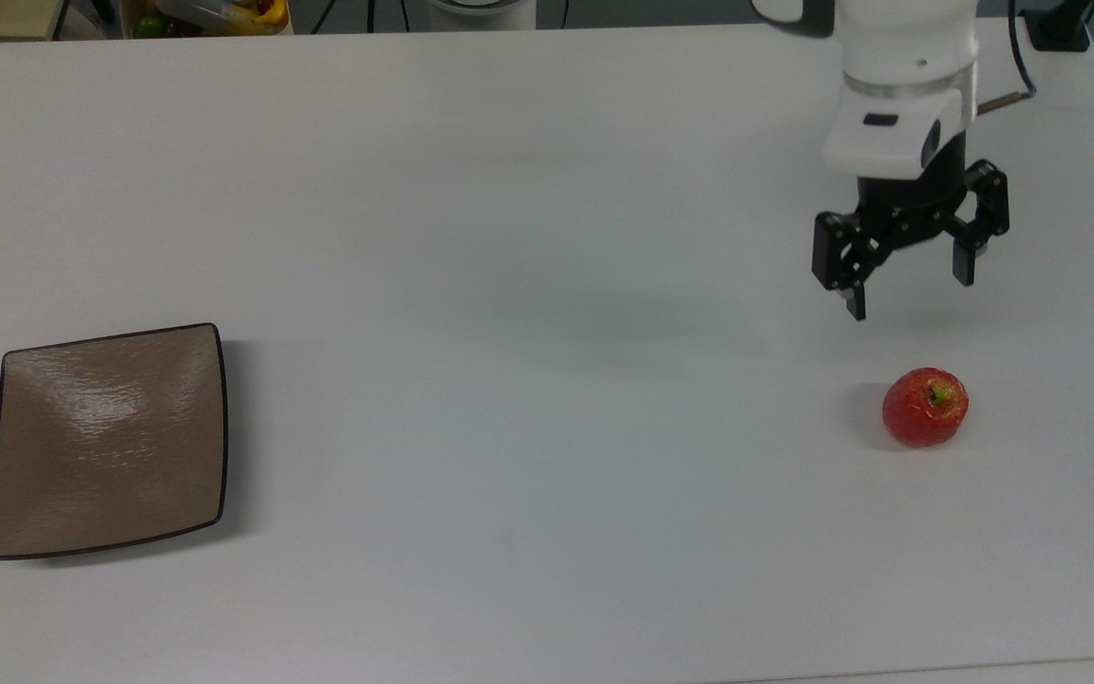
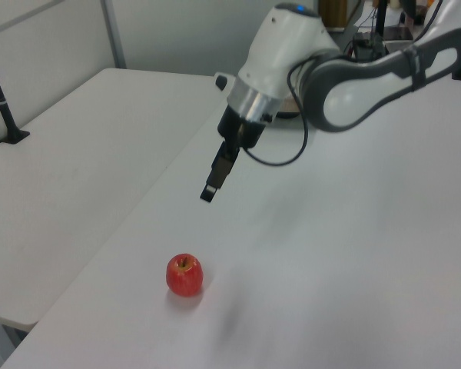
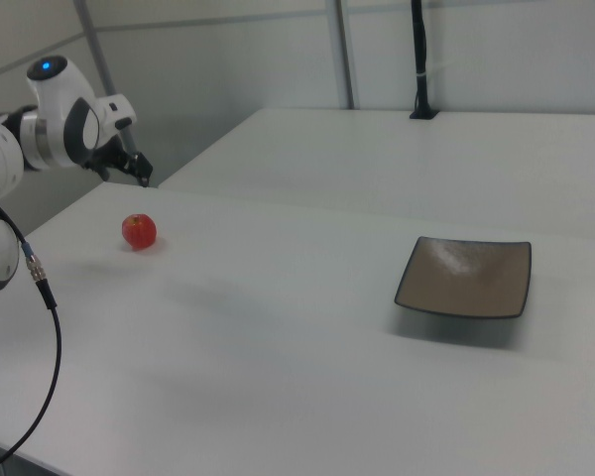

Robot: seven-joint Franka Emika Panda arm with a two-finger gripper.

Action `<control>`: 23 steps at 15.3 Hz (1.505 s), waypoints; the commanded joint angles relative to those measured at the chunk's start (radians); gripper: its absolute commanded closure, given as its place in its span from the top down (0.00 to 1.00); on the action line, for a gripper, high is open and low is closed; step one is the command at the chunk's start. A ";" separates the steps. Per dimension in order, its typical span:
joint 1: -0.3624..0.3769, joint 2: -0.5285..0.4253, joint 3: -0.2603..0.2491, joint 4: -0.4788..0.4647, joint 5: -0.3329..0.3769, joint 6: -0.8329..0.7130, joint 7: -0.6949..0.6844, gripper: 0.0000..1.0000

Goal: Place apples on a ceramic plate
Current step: 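Move the open gripper over the red apple and lower it, then close the gripper around the red apple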

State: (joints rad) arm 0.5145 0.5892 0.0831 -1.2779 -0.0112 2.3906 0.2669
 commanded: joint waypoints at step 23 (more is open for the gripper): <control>0.110 0.322 -0.086 0.071 -0.476 0.452 0.274 1.00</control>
State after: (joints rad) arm 0.6066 0.8987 0.0352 -1.2312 -0.4341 2.8268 0.4745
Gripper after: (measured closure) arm 0.000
